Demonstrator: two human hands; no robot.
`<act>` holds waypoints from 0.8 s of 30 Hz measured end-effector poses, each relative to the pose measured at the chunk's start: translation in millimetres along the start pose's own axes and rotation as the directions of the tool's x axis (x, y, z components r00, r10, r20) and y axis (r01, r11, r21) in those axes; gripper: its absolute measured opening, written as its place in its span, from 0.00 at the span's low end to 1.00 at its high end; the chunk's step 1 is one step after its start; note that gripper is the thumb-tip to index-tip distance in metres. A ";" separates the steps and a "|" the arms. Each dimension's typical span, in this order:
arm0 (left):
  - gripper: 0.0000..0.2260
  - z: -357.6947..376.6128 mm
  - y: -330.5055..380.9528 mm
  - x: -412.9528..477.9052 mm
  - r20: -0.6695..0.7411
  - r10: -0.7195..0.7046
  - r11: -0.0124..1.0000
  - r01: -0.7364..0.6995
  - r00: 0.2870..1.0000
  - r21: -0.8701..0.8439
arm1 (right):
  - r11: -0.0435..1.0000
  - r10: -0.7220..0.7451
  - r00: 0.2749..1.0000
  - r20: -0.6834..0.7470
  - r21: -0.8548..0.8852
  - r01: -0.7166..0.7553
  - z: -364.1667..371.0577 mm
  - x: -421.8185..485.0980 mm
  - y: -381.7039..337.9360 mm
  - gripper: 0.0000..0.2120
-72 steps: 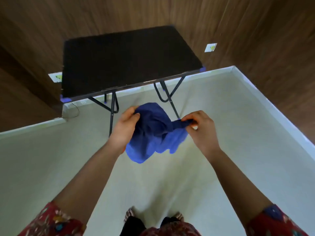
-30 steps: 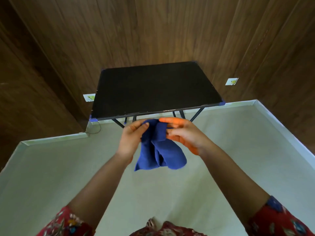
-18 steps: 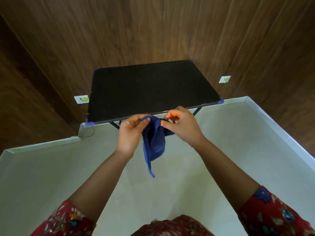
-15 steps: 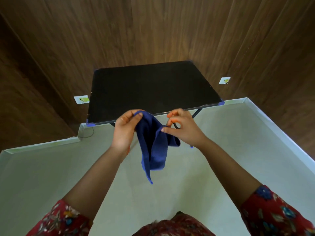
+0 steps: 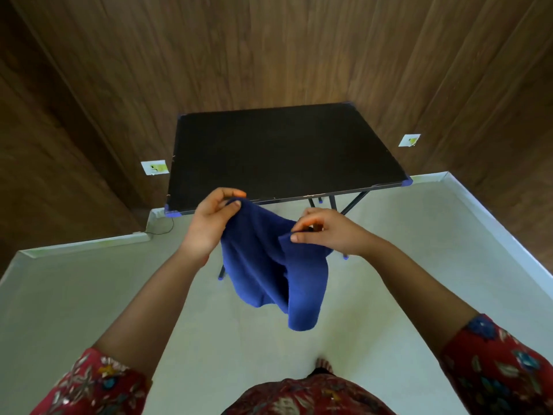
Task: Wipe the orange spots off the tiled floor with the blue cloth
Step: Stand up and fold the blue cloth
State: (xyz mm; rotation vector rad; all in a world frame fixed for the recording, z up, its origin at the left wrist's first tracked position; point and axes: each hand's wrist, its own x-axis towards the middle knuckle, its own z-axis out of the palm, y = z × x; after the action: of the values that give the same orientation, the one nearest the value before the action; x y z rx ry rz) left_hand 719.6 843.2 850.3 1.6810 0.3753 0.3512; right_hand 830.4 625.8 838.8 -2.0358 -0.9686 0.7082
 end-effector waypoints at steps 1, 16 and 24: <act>0.09 -2.4 1.0 2.9 0.027 0.020 1.000 -0.020 0.999 0.012 | 0.994 -0.063 0.998 -0.010 0.083 0.064 2.8 5.7 1.7 0.05; 0.16 2.9 4.9 26.9 0.424 -0.178 0.881 -0.048 0.888 0.471 | 0.950 -0.161 0.985 -0.055 -0.278 0.140 1.1 42.7 -17.7 0.03; 0.08 16.2 4.2 39.9 0.556 0.072 0.734 -0.421 0.828 0.533 | 0.939 -0.174 0.942 -0.286 -0.336 0.072 -15.2 30.4 -24.3 0.10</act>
State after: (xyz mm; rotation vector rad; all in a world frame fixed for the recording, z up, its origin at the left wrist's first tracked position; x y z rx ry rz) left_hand 762.7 845.7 852.9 2.4335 -0.1749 -0.0531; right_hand 848.9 654.8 862.4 -2.2536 -1.0645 0.1537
